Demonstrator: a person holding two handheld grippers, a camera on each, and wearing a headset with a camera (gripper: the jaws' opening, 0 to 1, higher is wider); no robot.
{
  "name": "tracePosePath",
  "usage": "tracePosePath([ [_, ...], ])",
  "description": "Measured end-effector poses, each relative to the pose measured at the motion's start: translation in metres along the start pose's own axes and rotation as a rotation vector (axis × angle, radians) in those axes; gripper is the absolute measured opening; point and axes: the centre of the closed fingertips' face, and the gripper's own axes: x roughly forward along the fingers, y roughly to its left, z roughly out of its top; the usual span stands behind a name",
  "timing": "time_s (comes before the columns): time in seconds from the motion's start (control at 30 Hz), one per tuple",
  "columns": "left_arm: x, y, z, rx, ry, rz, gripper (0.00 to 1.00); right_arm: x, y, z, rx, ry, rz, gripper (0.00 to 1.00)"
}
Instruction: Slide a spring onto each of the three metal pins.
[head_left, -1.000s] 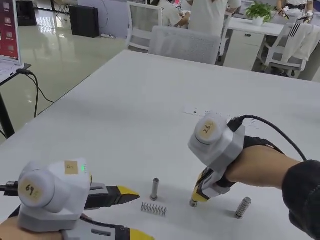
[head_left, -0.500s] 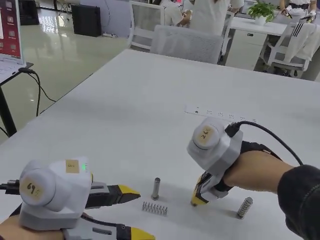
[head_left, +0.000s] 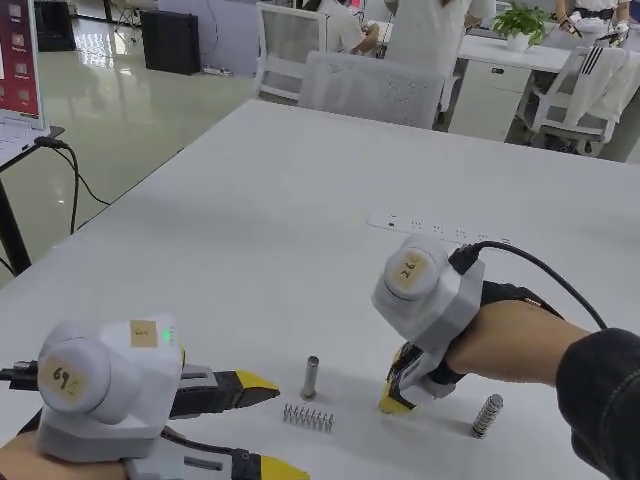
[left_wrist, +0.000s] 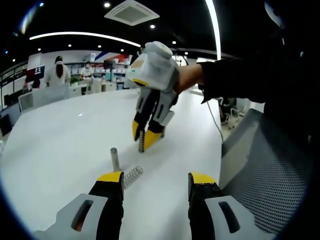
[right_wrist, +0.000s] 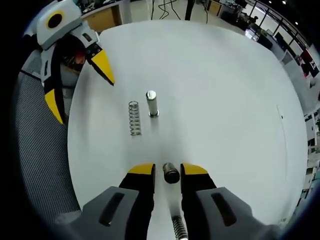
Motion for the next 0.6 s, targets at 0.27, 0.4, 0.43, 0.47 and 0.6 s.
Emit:
tracePosePath([
  [0.27, 0.000, 0.000, 0.000, 0.002, 0.003, 0.000, 0.46, -0.010, 0.010, 0.024, -0.063, -0.032, -0.004, 0.19],
  [0.4, -0.001, 0.000, 0.000, 0.003, 0.004, 0.001, 0.45, -0.008, 0.020, 0.030, -0.081, -0.038, 0.018, 0.19],
  [0.43, -0.001, 0.000, 0.000, 0.003, 0.005, 0.001, 0.45, -0.006, 0.023, 0.031, -0.088, -0.037, 0.024, 0.19],
  [0.47, -0.001, 0.000, 0.000, 0.004, 0.006, 0.001, 0.45, -0.004, 0.025, 0.031, -0.092, -0.035, 0.028, 0.19],
  [0.6, -0.001, -0.001, 0.000, 0.004, 0.006, 0.001, 0.45, 0.002, 0.034, 0.033, -0.114, -0.034, 0.041, 0.18],
])
